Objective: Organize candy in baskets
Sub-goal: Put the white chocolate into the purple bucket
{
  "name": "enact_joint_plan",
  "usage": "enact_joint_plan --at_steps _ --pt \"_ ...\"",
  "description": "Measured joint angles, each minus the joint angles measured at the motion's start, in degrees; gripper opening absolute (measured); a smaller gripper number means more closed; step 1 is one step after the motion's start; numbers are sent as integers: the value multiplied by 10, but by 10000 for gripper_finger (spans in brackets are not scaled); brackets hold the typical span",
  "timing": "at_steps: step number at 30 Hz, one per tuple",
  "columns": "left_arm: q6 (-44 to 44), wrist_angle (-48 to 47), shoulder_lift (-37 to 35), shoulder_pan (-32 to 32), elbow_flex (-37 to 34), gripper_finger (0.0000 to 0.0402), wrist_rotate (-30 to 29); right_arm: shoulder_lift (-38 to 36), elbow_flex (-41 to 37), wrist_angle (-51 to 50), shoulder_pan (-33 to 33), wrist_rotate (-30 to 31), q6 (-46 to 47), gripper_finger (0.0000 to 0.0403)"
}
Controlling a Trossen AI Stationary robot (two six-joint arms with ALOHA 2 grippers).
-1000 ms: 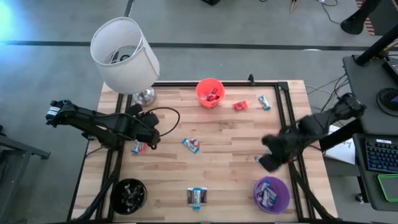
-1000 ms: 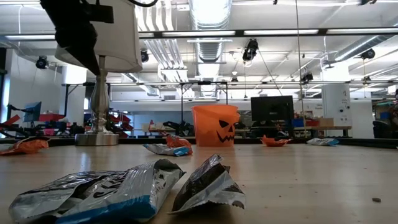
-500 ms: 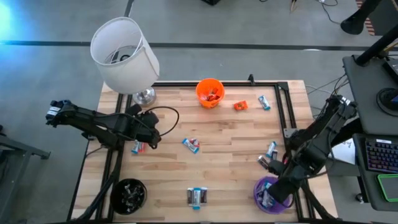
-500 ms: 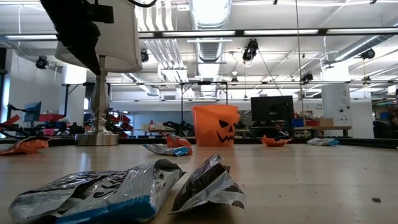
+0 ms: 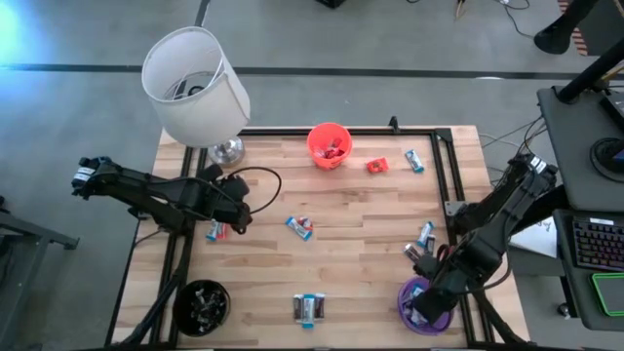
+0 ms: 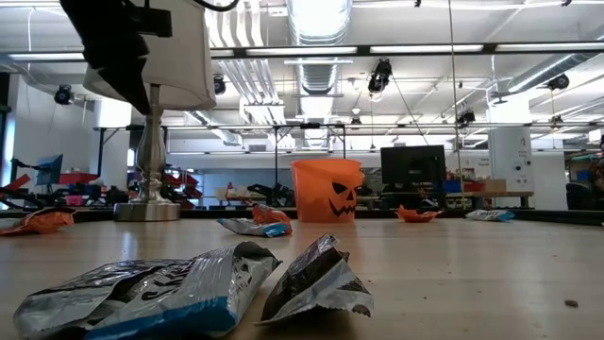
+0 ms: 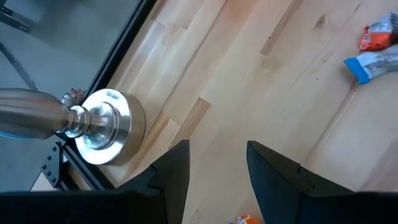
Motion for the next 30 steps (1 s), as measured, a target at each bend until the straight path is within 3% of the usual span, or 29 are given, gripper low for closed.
enact_joint_plan --at_steps 9,16,18,25,30 --pt "2 -1 0 0 0 142 6 20 0 0 0 2 -26 110" --pt "2 -2 0 0 0 142 7 27 0 -2 -5 12 -2 139" --pt "2 -2 0 0 0 142 9 24 0 -18 -9 49 27 141" --pt "2 -1 0 0 0 142 10 -15 0 -145 -36 267 214 133" --pt "12 -1 0 0 0 142 10 -27 0 -228 -65 305 214 140"
